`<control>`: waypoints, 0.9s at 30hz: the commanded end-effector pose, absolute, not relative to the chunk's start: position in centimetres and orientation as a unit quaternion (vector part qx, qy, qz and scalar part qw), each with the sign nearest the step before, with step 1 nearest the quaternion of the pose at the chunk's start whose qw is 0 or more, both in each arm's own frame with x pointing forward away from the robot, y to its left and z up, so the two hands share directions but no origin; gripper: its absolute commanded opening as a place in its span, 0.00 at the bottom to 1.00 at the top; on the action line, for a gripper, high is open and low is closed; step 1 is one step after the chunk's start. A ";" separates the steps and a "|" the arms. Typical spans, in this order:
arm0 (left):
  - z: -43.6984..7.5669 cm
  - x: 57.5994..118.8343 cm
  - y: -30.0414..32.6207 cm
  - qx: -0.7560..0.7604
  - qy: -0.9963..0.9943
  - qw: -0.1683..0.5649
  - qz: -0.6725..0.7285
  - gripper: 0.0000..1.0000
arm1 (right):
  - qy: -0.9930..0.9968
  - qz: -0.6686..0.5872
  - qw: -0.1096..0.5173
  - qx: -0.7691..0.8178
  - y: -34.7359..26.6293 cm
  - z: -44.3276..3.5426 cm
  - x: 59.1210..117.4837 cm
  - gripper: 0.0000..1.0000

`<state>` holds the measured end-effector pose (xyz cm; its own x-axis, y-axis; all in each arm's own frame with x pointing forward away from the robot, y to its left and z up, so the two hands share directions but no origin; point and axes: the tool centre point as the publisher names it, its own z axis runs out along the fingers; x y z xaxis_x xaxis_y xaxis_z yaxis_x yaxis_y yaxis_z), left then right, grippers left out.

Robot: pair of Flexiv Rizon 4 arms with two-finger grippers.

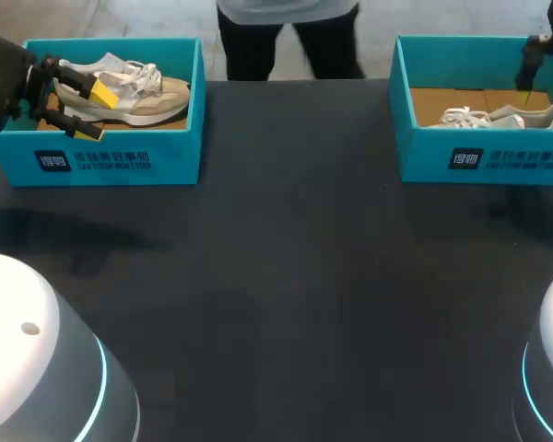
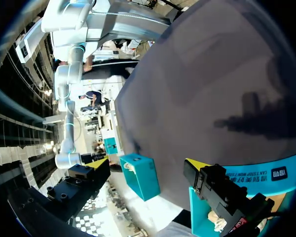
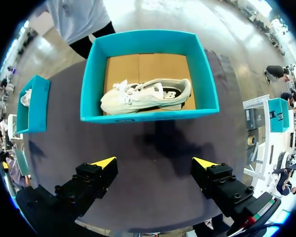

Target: Take the shoe out of the shoebox, open the shoe tongue, remove and reinsert the insole, then place the shoe into the shoebox

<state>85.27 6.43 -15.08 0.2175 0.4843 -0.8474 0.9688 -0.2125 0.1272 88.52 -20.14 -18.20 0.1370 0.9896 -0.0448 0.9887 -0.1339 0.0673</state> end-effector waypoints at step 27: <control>-15.1 85.3 6.4 0.698 0.521 0.350 -0.345 1.00 | 0.660 0.023 0.044 0.750 -20.7 -18.6 87.5 1.00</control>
